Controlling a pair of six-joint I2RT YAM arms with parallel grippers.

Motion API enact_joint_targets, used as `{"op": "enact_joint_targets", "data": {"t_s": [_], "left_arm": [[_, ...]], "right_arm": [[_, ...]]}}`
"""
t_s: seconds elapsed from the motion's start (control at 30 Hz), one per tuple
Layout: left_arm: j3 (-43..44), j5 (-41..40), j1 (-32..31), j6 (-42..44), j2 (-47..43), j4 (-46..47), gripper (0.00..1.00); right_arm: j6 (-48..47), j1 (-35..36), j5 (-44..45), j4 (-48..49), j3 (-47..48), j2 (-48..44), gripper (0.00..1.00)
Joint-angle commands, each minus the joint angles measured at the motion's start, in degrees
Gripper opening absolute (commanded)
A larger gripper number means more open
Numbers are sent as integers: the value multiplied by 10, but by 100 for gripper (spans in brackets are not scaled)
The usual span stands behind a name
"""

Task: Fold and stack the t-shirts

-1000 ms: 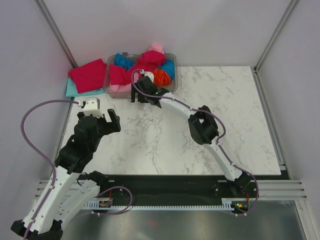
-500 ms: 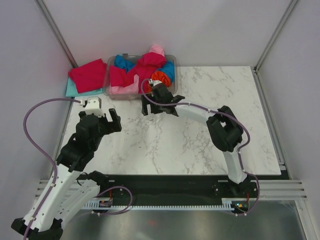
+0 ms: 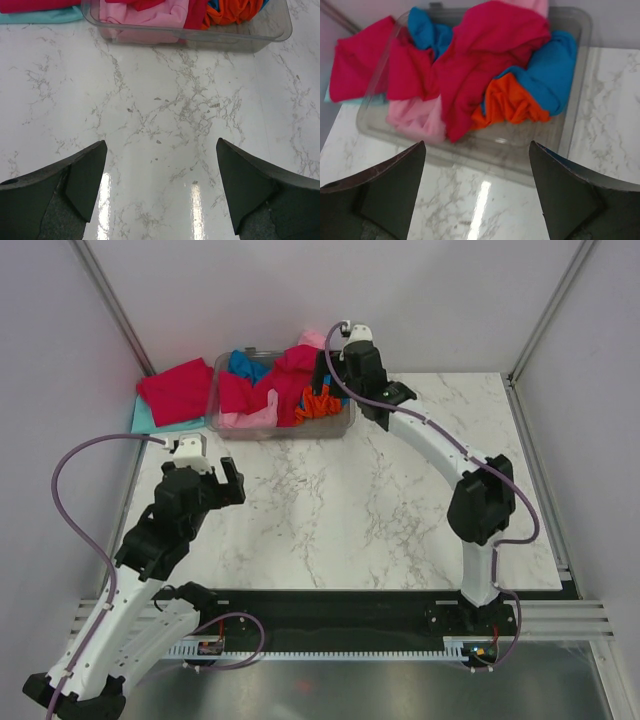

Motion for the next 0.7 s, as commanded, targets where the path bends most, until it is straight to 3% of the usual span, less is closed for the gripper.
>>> {"op": "enact_joint_targets", "data": {"t_s": [0.0,0.2,0.37,0.67], "left_arm": [[4,7,2,-7,4,13,97],[5,8,2,-6,11,13,97],[5,8,2,-5,10,14,97],[4,12,2,-5,10,14,97]], "right_arm": [[-7,-42,25,-43,107,110,91],[-19,-53,6,-91,248,230,77],[-7,-55,1,-83,275,282,70],[12,-60,15,-62,306,349,67]]}}
